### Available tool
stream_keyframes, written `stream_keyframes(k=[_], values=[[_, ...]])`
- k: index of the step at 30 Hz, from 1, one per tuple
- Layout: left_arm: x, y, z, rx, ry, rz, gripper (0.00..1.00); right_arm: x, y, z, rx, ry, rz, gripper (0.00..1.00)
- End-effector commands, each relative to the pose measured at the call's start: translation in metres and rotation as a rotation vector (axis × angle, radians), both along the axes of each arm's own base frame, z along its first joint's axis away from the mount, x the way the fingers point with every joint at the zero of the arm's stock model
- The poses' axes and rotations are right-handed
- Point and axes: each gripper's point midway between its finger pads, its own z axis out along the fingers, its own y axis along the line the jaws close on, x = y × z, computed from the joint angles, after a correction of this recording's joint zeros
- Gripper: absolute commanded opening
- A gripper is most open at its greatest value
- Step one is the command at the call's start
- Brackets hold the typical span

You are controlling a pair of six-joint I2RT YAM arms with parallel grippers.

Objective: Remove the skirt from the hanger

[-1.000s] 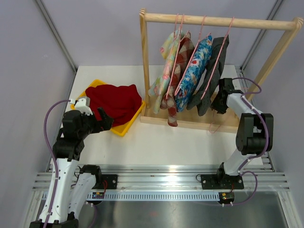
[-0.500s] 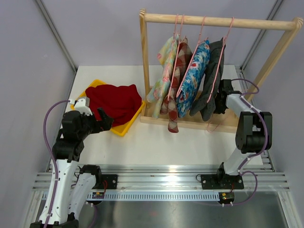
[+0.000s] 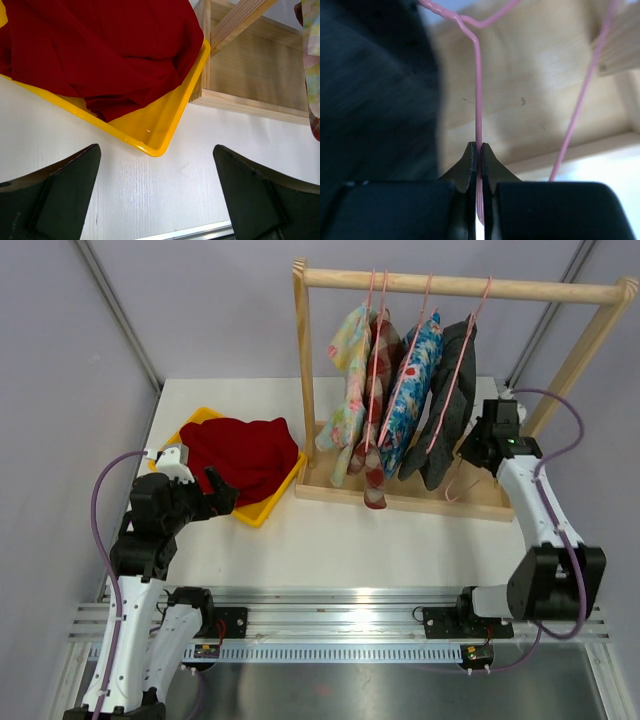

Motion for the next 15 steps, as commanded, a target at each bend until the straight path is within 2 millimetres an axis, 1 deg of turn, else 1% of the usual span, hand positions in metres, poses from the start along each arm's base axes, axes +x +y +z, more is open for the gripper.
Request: stream_keyframes(k=[1, 2, 3, 6, 8, 11, 13, 14, 15], values=[[0.005, -0.004, 0.014, -0.003, -0.07, -0.029, 0.99, -0.028, -0.026, 0.073, -0.08, -0.162, -0.131, 0.0], [0.005, -0.004, 0.013, -0.003, -0.067, -0.029, 0.99, -0.033, -0.03, 0.083, -0.094, -0.19, -0.149, 0.0], [0.005, -0.004, 0.013, -0.003, -0.066, -0.029, 0.99, -0.038, -0.036, 0.097, -0.111, -0.233, -0.171, 0.0], [0.004, -0.005, 0.013, -0.005, -0.068, -0.032, 0.99, -0.042, -0.047, 0.103, -0.139, -0.216, -0.22, 0.0], [0.004, -0.005, 0.013, -0.004, -0.066, -0.031, 0.99, -0.041, -0.051, 0.107, -0.134, -0.216, -0.244, 0.0], [0.004, -0.004, 0.014, -0.003, -0.071, -0.028, 0.99, -0.034, -0.058, 0.108, -0.135, -0.228, -0.285, 0.0], [0.004, -0.005, 0.014, -0.003, -0.071, -0.031, 0.99, -0.025, -0.065, 0.106, -0.126, -0.232, -0.313, 0.0], [0.004, -0.004, 0.014, -0.003, -0.073, -0.029, 0.99, -0.016, -0.072, 0.102, -0.113, -0.219, -0.337, 0.0], [0.004, -0.004, 0.014, -0.003, -0.071, -0.029, 0.99, -0.01, -0.074, 0.102, -0.104, -0.225, -0.35, 0.0]])
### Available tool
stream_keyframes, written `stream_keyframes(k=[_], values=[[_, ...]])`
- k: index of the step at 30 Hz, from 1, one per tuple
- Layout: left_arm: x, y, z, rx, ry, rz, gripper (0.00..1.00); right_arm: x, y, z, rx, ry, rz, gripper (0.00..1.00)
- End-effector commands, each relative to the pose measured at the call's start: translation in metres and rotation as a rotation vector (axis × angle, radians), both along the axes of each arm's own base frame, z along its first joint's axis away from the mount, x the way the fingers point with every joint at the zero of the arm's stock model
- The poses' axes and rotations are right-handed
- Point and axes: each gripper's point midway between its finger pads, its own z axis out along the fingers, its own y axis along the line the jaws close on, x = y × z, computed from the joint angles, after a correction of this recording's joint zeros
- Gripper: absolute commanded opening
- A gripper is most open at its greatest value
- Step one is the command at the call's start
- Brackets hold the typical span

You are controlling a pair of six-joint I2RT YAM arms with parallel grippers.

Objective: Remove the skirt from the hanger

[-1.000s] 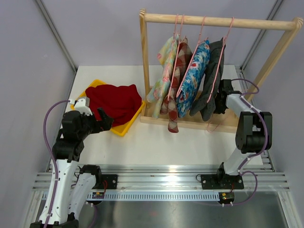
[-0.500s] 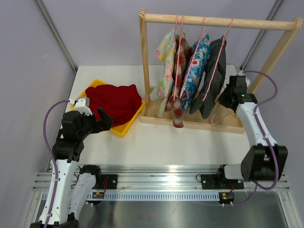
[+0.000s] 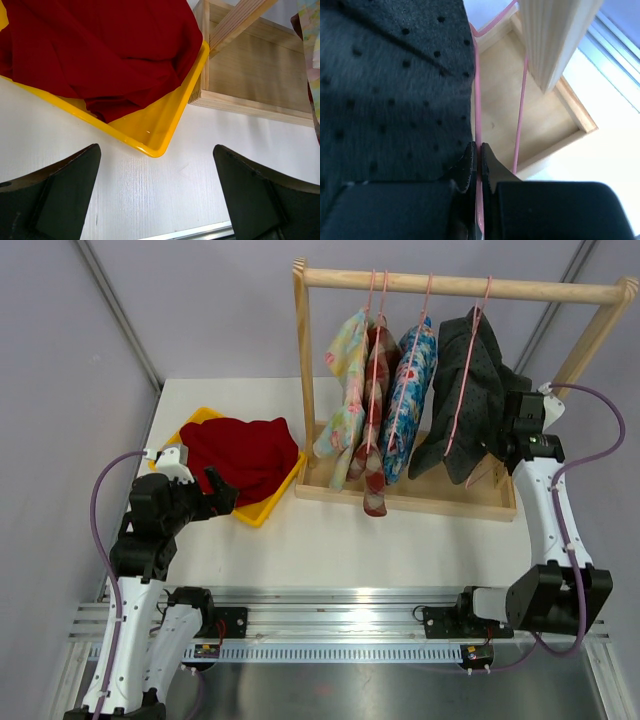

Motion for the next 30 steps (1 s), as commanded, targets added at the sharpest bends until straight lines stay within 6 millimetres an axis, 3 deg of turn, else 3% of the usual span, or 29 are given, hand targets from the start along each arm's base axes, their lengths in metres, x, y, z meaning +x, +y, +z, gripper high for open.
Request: stream_keyframes(k=[1, 4, 7, 8, 11, 17, 20, 23, 24, 25, 26, 28, 30], values=[[0.005, -0.004, 0.012, -0.002, -0.063, -0.029, 0.99, 0.025, -0.025, 0.017, 0.006, -0.065, -0.113, 0.0], [0.004, -0.004, 0.012, -0.001, -0.064, -0.027, 0.99, 0.047, -0.032, 0.012, 0.022, -0.071, -0.124, 0.0], [0.003, -0.004, 0.013, 0.0, -0.07, -0.024, 0.99, 0.067, -0.042, -0.013, 0.045, -0.007, -0.135, 0.0], [0.002, -0.004, 0.013, -0.001, -0.069, -0.024, 0.99, 0.075, -0.045, -0.029, 0.062, 0.033, -0.139, 0.0], [0.002, -0.004, 0.014, 0.001, -0.074, -0.024, 0.99, 0.083, -0.054, -0.051, 0.101, 0.063, -0.155, 0.0], [0.003, -0.005, 0.013, -0.001, -0.072, -0.032, 0.99, 0.1, -0.053, -0.071, 0.141, 0.076, -0.138, 0.0], [0.003, -0.006, 0.013, -0.002, -0.07, -0.033, 0.99, 0.112, -0.045, -0.07, 0.185, 0.026, -0.109, 0.0], [0.003, -0.006, 0.013, -0.001, -0.069, -0.033, 0.99, 0.125, -0.021, -0.062, 0.283, -0.049, -0.002, 0.0], [0.003, -0.006, 0.013, -0.002, -0.067, -0.035, 0.99, 0.127, -0.002, -0.057, 0.35, -0.079, 0.08, 0.0], [0.004, -0.006, 0.012, -0.001, -0.065, -0.033, 0.99, 0.121, 0.006, -0.066, 0.382, -0.081, 0.103, 0.0], [0.004, -0.006, 0.012, -0.001, -0.064, -0.032, 0.99, 0.125, 0.01, -0.041, 0.372, -0.18, 0.148, 0.0], [0.004, -0.006, 0.013, -0.001, -0.067, -0.033, 0.99, 0.115, 0.02, -0.027, 0.379, -0.234, 0.194, 0.0], [0.004, -0.006, 0.013, 0.001, -0.067, -0.033, 0.99, 0.096, 0.029, 0.0, 0.354, -0.346, 0.248, 0.0]])
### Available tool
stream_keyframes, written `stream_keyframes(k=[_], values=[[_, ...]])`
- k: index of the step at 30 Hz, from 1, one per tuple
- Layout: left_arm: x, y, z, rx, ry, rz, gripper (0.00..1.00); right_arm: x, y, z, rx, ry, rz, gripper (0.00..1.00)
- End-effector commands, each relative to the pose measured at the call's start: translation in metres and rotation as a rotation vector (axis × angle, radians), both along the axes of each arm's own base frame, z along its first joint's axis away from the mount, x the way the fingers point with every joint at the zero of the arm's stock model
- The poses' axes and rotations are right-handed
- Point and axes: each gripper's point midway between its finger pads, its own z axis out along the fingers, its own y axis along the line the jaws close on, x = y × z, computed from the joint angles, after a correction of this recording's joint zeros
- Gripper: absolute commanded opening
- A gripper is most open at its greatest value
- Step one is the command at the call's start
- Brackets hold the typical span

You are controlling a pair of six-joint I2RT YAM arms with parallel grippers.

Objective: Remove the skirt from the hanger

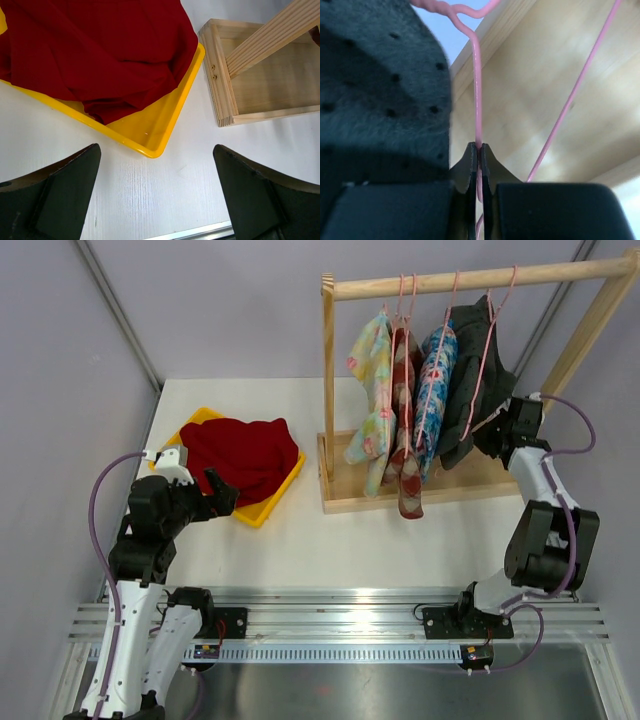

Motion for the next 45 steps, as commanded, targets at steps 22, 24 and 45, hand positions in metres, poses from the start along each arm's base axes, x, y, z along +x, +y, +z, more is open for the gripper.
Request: stream_keyframes(k=[22, 24, 45], values=[[0.006, -0.002, 0.007, 0.004, -0.042, -0.016, 0.99, -0.136, 0.081, 0.288, -0.018, -0.905, 0.248, 0.0], [0.006, -0.002, 0.007, 0.003, -0.04, -0.017, 0.99, -0.167, 0.1, 0.293, -0.017, -0.927, 0.335, 0.0], [0.008, -0.003, 0.004, 0.003, -0.026, -0.018, 0.99, -0.244, 0.119, 0.381, -0.015, -1.128, 0.336, 0.0]])
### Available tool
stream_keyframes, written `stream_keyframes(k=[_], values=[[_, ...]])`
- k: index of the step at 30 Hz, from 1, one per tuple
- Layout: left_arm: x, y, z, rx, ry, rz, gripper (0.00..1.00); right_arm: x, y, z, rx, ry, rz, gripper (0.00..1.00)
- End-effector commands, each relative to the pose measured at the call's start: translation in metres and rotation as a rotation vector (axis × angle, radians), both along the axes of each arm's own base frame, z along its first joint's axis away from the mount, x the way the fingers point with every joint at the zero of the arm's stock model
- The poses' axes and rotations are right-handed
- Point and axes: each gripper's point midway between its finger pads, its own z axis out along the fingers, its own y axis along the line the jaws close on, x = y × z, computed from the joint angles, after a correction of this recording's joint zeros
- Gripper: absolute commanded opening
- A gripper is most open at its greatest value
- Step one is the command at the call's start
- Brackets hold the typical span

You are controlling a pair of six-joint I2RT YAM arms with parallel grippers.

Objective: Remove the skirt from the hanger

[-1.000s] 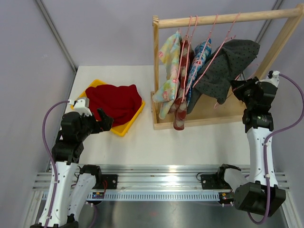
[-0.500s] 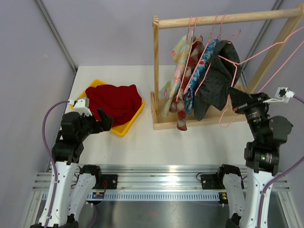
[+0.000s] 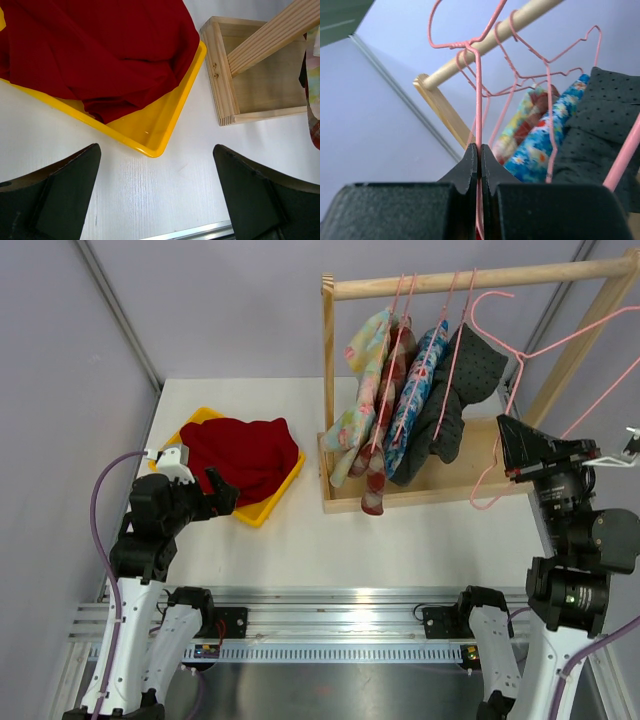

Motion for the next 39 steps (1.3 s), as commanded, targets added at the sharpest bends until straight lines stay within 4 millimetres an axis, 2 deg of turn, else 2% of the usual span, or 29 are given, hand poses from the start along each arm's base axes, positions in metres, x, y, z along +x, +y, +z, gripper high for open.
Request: stream_keyframes(k=[1, 3, 4, 5, 6, 7, 9, 10, 12, 13, 16, 17, 18, 19, 20, 21, 23, 24, 27, 29, 30, 32, 34, 39], values=[[0.006, -0.002, 0.007, 0.002, -0.041, -0.016, 0.99, 0.026, 0.015, 0.029, 0.047, -0.019, 0.142, 0.0], [0.006, -0.002, 0.007, 0.003, -0.04, -0.014, 0.99, 0.036, 0.026, 0.034, 0.128, 0.006, 0.264, 0.0], [0.006, -0.002, 0.007, 0.003, -0.04, -0.014, 0.99, 0.04, 0.034, 0.045, 0.123, -0.048, 0.339, 0.0], [0.007, -0.002, 0.007, 0.004, -0.04, -0.012, 0.99, 0.043, 0.037, 0.048, 0.158, -0.056, 0.385, 0.0], [0.007, -0.001, 0.006, 0.005, -0.037, -0.009, 0.99, 0.054, 0.038, 0.041, 0.276, -0.006, 0.463, 0.0], [0.007, -0.001, 0.006, 0.005, -0.038, -0.011, 0.99, 0.043, 0.044, 0.057, 0.269, -0.092, 0.531, 0.0], [0.007, -0.001, 0.006, 0.005, -0.037, -0.008, 0.99, 0.037, 0.047, 0.059, 0.375, -0.072, 0.625, 0.0], [0.007, -0.001, 0.006, 0.005, -0.038, -0.008, 0.99, 0.019, 0.049, 0.068, 0.371, -0.121, 0.641, 0.0], [0.007, -0.001, 0.006, 0.005, -0.04, -0.009, 0.99, -0.004, 0.05, 0.074, 0.325, -0.159, 0.584, 0.0], [0.007, -0.001, 0.006, 0.006, -0.039, -0.01, 0.99, -0.021, 0.049, 0.07, 0.335, -0.128, 0.516, 0.0], [0.007, -0.003, 0.006, 0.001, -0.037, -0.02, 0.99, -0.05, 0.05, 0.065, 0.305, -0.113, 0.448, 0.0], [0.007, -0.004, 0.006, -0.001, -0.037, -0.025, 0.99, -0.055, 0.052, 0.062, 0.331, -0.093, 0.465, 0.0], [0.007, -0.004, 0.005, -0.001, -0.034, -0.027, 0.99, -0.049, 0.052, 0.051, 0.369, -0.05, 0.481, 0.0], [0.007, -0.004, 0.006, -0.002, -0.037, -0.029, 0.99, -0.055, 0.057, 0.049, 0.385, -0.055, 0.527, 0.0], [0.007, -0.004, 0.006, -0.001, -0.037, -0.027, 0.99, -0.055, 0.057, 0.045, 0.465, -0.031, 0.581, 0.0], [0.007, -0.004, 0.006, -0.001, -0.037, -0.027, 0.99, -0.041, 0.054, 0.023, 0.522, 0.008, 0.593, 0.0], [0.006, -0.004, 0.007, -0.001, -0.041, -0.024, 0.99, -0.035, 0.05, 0.019, 0.597, -0.005, 0.642, 0.0], [0.006, -0.003, 0.007, 0.001, -0.043, -0.023, 0.99, -0.021, 0.047, 0.007, 0.626, 0.024, 0.641, 0.0], [0.006, -0.003, 0.007, 0.001, -0.042, -0.02, 0.99, 0.003, 0.04, -0.004, 0.708, 0.026, 0.686, 0.0], [0.006, -0.003, 0.007, 0.001, -0.042, -0.02, 0.99, 0.011, 0.031, -0.007, 0.789, 0.004, 0.702, 0.0], [0.006, -0.002, 0.007, 0.002, -0.042, -0.017, 0.99, 0.023, 0.026, -0.019, 0.854, 0.032, 0.707, 0.0], [0.006, -0.002, 0.007, 0.003, -0.042, -0.016, 0.99, 0.025, 0.022, -0.017, 0.867, -0.008, 0.715, 0.0], [0.006, -0.002, 0.007, 0.003, -0.043, -0.016, 0.99, 0.039, 0.018, -0.019, 0.866, -0.012, 0.705, 0.0], [0.006, -0.002, 0.007, 0.004, -0.043, -0.014, 0.99, 0.057, 0.003, -0.008, 0.912, -0.114, 0.727, 0.0]])
